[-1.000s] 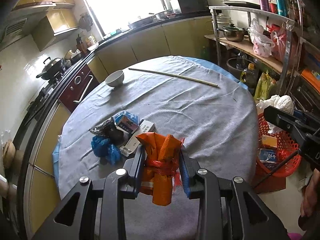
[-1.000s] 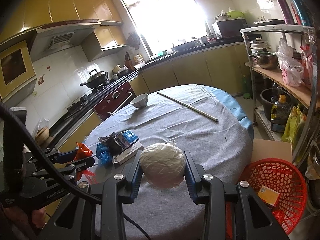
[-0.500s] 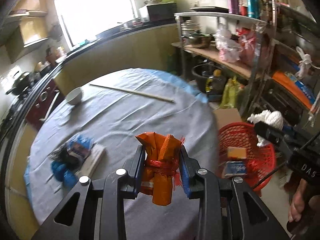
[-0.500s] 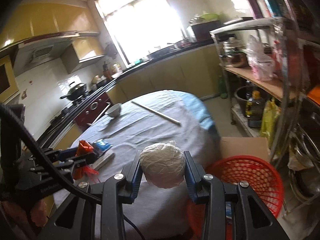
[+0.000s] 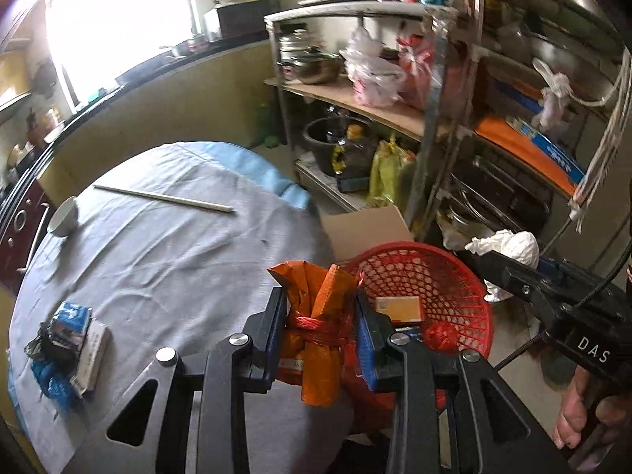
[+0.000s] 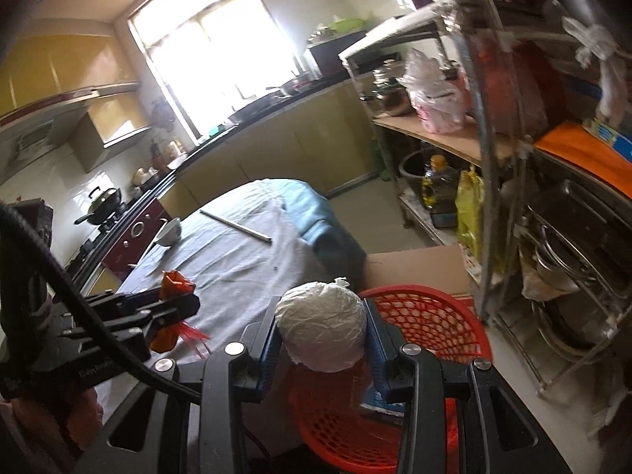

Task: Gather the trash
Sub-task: 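Carry the orange bag and white bag ball over the red basket and release both, then return both open grippers to the table toward the blue bags and boxes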

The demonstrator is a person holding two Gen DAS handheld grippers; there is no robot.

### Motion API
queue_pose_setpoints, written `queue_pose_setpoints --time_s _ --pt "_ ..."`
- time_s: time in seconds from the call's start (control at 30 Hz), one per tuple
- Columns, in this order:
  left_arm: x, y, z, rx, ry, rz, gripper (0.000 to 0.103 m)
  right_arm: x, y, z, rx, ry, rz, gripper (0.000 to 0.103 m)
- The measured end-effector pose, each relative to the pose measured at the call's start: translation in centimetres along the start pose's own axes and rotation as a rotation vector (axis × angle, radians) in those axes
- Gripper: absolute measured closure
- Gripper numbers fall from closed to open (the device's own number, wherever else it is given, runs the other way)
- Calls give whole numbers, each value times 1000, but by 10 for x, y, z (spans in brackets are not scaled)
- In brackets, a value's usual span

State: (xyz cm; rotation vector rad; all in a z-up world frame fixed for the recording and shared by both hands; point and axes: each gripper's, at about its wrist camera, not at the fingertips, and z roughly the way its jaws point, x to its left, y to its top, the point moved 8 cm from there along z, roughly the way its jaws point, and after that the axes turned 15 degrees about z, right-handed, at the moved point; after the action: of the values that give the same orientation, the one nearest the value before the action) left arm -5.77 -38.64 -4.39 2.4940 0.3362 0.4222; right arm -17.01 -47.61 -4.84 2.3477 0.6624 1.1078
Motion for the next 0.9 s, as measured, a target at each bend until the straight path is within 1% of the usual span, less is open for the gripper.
queue_pose_setpoints --time_s 0.23,0.37,0.57,0.63,0.67,0.7,0.77,0.83,0.9 --pt "-21 5 14 23 -1 54 68 -28 5 2 9 -26 55 60" --pt "-29 4 26 49 -25 65 68 -39 5 8 26 -31 77 60" --pt "-40 6 37 61 -53 85 67 -51 6 17 55 -37 119 52" --pt "-43 6 40 65 -60 94 61 -55 7 19 61 -40 134 50" --pt "-44 6 41 66 -60 99 56 -58 7 20 67 -40 147 49" --pt "-44 6 41 69 -56 102 48 -60 7 21 69 -40 157 48" --pt "-41 5 42 76 -37 106 39 -63 8 23 71 -44 169 48" --pt "-35 4 39 74 -9 108 38 -65 8 24 73 -50 175 48" --pt "-22 0 33 78 32 97 33 -64 10 25 72 -52 177 48"
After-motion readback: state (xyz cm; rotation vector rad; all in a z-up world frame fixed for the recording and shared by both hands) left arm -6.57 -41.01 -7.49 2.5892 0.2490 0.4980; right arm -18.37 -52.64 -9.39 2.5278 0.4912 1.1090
